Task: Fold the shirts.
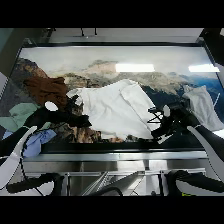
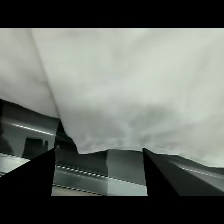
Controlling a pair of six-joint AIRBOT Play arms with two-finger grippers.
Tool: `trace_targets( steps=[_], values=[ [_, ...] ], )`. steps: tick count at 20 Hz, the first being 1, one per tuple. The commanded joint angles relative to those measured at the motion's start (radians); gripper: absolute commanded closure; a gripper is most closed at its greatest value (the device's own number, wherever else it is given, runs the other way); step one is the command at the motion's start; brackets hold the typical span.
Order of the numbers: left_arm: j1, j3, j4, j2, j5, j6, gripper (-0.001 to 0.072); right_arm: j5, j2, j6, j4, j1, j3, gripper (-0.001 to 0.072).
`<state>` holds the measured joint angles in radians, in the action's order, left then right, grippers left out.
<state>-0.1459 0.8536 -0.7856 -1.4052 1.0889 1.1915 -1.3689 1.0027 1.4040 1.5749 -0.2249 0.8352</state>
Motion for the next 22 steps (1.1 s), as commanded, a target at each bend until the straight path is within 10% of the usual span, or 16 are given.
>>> trace_targets(
  steps=[1,8,12,13,22],
  values=[
    [0.001,0.0,0.0,0.001,0.0,-0.006,0.0693,0.01,0.016,0.047,0.009,-0.006,-0.001,0.0137],
    [0.001,0.0,0.0,0.001,0.004,-0.016,0.0693,0.056,0.053,0.124,0.095,-0.055,-0.024,0.0151],
    [0.001,0.0,0.0,0.001,0.005,-0.016,0.0693,0.081,0.053,0.164,0.243,-0.055,-0.023,0.0466],
    [0.001,0.0,0.0,0.001,0.008,-0.016,0.0693,0.079,0.053,0.164,0.242,-0.055,-0.022,0.0671],
    [0.047,0.215,0.007,0.163,0.291,-0.013,0.0693,0.026,-0.122,0.175,0.199,0.045,0.252,0.0699]
  ],
)
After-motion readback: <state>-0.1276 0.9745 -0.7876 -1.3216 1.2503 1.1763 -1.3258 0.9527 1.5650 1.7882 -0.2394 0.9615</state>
